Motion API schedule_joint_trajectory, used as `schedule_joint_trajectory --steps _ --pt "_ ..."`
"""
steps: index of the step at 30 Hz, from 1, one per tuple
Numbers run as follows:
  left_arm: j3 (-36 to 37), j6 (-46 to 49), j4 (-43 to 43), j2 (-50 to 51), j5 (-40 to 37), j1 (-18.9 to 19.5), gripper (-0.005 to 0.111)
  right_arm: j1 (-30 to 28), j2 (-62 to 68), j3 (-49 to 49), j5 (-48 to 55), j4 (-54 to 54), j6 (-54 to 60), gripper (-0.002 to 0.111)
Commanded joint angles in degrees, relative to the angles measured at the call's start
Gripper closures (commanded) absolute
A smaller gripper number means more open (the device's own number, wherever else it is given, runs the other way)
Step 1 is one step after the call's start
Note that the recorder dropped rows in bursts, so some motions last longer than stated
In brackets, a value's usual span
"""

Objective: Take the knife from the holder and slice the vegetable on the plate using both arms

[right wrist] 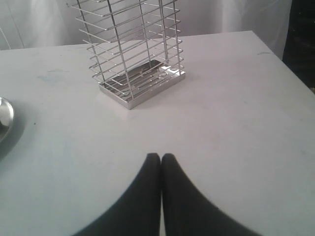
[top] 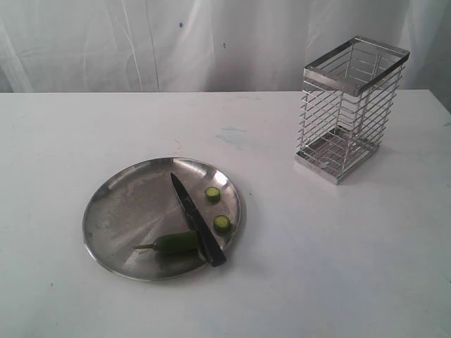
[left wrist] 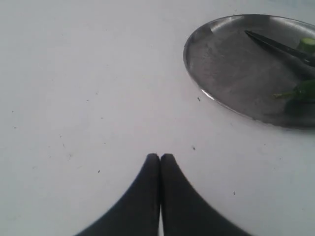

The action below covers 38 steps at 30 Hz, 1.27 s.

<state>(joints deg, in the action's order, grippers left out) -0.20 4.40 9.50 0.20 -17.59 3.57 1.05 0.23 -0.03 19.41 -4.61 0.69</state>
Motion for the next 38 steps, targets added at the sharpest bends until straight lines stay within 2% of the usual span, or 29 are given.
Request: schedule_joint_trajectory --steps 1,3,38 --pt "0.2 6.88 -0.29 -0.2 -0.1 -3.35 0.107 0.1 -0.23 0.03 -0.19 0.09 0.64 0.108" --pt "0.2 7.65 -0.29 -0.2 1.9 -4.23 0.107 0.1 -0.23 0.03 -0.19 0.09 0.64 0.108" --pt "0.2 7.65 -0.19 -0.2 1.45 -4.23 0.107 0.1 -0.23 0.03 -0.19 0.09 0.64 0.108"
